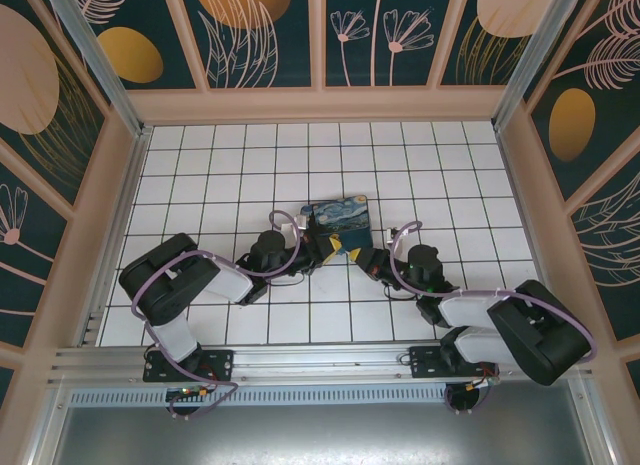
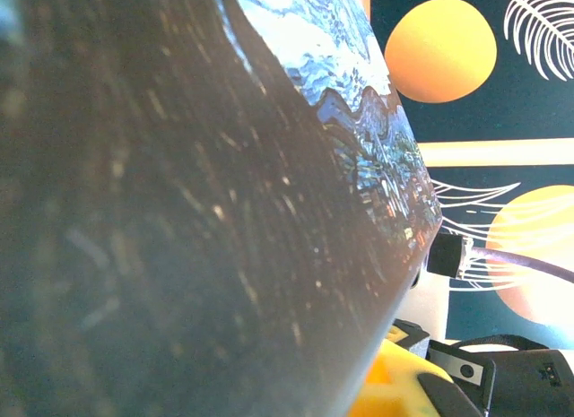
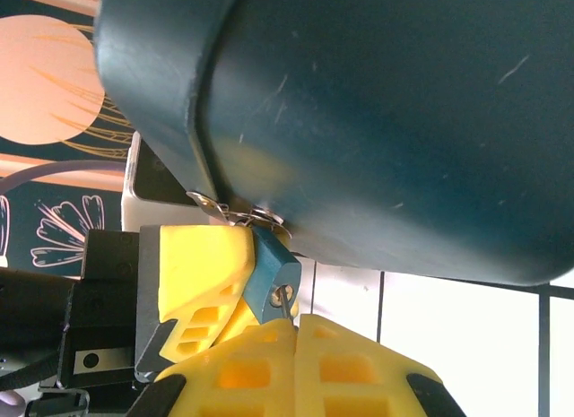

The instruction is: Unlock the padlock with the key

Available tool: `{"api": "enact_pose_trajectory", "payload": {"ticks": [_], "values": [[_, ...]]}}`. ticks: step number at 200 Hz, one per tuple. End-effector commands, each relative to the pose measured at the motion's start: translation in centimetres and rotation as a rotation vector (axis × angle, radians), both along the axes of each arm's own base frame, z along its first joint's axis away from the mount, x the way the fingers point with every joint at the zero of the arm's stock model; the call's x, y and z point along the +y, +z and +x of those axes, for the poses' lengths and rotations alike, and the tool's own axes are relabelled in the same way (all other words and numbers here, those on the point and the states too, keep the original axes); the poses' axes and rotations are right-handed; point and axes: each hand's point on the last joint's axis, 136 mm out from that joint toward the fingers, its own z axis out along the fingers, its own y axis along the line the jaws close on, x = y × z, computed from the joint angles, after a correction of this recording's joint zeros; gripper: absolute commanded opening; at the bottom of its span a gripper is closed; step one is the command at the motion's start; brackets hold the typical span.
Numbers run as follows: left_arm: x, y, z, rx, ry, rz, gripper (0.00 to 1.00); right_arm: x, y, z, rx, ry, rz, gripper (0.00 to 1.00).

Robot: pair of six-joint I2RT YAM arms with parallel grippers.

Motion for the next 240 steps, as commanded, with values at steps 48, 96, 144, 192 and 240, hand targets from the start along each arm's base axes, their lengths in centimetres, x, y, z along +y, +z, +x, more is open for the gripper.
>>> {"api": "enact_pose_trajectory", "payload": {"ticks": [48,96,144,192,240], "values": [[-1.9,2.8,-2.0,-0.051,-0.136,-0.075,0.00,0.6,4.1,0.1,-0.139,0.020,0.073,0.00],[-2.2,3.2,-1.9,-0.048,-0.142,-0.092,0.00,1.2,4.5,0.0,-0.163,0.047,0.073,0.00],[-2.4,4.8,-2.7,-0.023,-0.180,-0.196,0.00,1.2,6.3,0.4,-0.250,0.074,0.110,0.00],[-2.2,6.1,-2.8,-0.026,-0.181,-0.247,0.00,1.3,6.8,0.7,-0.272,0.104,0.117,0.00],[-2.2,5.9,-2.9,-0.041,-0.183,-0.211,0.00,0.9,7.5,1.9,-0.233,0.104,0.180,0.00]]}}
